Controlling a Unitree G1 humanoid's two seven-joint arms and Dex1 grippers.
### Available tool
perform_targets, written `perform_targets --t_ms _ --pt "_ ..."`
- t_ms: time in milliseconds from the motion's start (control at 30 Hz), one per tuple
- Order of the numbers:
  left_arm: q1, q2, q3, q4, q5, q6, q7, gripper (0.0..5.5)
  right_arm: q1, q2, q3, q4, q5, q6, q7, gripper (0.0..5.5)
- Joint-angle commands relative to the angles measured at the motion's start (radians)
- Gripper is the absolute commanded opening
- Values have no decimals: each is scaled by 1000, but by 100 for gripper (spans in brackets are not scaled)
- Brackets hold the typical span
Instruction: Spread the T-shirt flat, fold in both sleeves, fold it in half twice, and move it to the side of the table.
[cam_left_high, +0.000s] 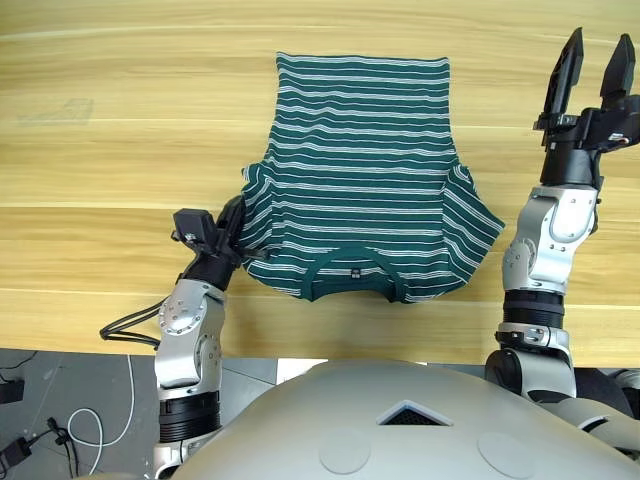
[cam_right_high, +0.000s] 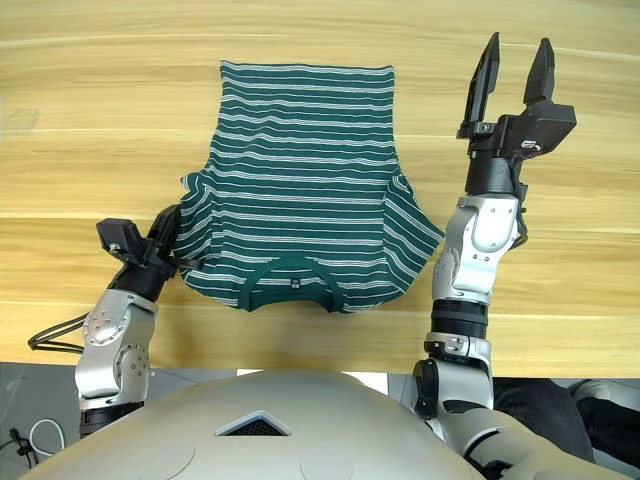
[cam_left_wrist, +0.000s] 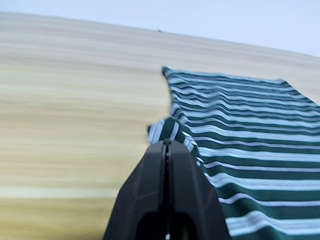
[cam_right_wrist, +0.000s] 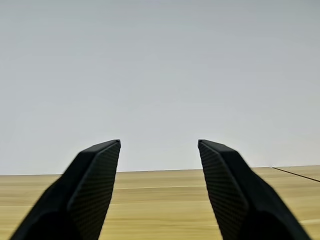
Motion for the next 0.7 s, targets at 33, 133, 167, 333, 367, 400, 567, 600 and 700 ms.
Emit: perform_targets --t_ms 33,133,167,333,367,400,567,600,700 --pt "2 7 -27 -15 61 -47 2 2 0 -2 3 10 -6 -1 9 287" --pt "15 24 -62 -20 123 -96 -11 2 -2 -3 5 16 -8 -3 12 287" --pt "19 31 -77 -24 141 -108 -20 2 -1 -4 5 18 -9 -4 12 287" --pt "38 54 -131 -29 205 -175 -48 2 -4 -5 7 32 -11 -6 17 287" --pt "43 60 -146 -42 230 -210 -53 2 -6 -6 7 40 -12 -7 19 287" --pt "49 66 -161 -59 251 -244 -59 2 -7 -7 8 46 -12 -9 20 287" --pt "61 88 -203 -82 286 -293 -80 2 -8 -5 9 52 -15 -11 26 287" --pt "62 82 -201 -75 269 -292 -81 2 -8 -5 10 52 -16 -11 27 287" --pt "63 79 -199 -66 236 -283 -89 2 -8 -4 12 52 -17 -11 28 287"
